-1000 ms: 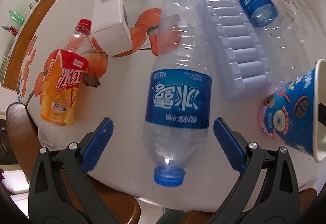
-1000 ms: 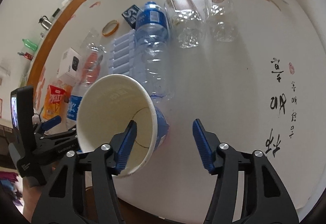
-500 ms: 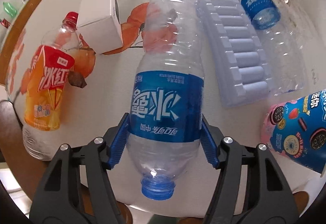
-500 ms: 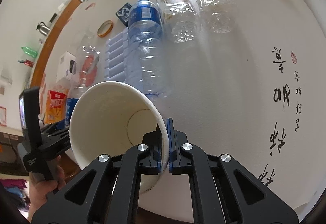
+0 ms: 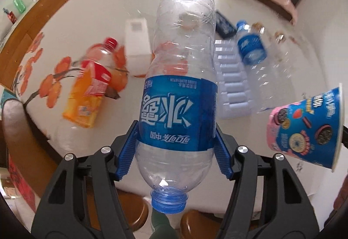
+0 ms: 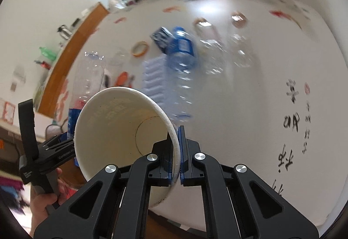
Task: Collect trash
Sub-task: 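Carry the bottle and cup over the grey trash bin with both tools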
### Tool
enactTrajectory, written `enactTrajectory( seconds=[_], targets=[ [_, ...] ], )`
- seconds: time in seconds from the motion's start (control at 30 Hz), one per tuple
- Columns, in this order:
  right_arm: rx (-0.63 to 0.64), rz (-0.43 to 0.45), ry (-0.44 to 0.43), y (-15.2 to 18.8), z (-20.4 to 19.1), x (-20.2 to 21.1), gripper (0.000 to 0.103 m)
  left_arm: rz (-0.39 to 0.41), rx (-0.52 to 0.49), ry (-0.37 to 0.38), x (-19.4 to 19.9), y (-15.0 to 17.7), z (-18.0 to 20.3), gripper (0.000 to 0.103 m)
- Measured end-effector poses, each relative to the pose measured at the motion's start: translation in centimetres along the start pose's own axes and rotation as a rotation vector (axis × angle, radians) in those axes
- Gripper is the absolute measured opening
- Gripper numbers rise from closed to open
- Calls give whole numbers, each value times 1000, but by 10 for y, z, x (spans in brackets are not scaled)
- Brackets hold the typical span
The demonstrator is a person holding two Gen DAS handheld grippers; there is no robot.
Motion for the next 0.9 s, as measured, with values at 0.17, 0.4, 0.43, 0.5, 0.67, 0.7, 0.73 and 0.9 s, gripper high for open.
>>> enactTrajectory(
  seconds=[0.17,0.4,0.43,0.5,0.67,0.7,0.73,0.9],
  targets=[
    [150,6,-99,-7,-68,7,5,90,80,-47,50,-1,-39,61],
    [423,-69,-297,14,-208,-6,5,175,345,-189,126,61,-147,61],
    [472,-91,-333,23,-235,-11,5,178,405,-244,141,84,-171,61],
    [557,-142,-398,44,-286,-22,5,177,479,-304,156,114,-197,62],
    [754,-271,-504,120,-397,-51,5,106,770,-417,179,229,-275,62],
    [785,-294,-507,135,-413,-60,5,75,828,-423,176,254,-287,62],
    [819,-314,-507,151,-428,-69,5,48,860,-424,171,271,-294,62],
    [992,-419,-431,258,-493,-135,5,-142,1094,-353,102,384,-345,62]
  ],
)
Point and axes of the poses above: each gripper's, at about its wrist camera, not at the fingertips, and x roughly against the way its jaws point, z to its right, y to its underside, the point moved 1 cm from there along -x, roughly the way its jaws point, and after that the axes turned 5 degrees about -x, right-handed, at the moved point
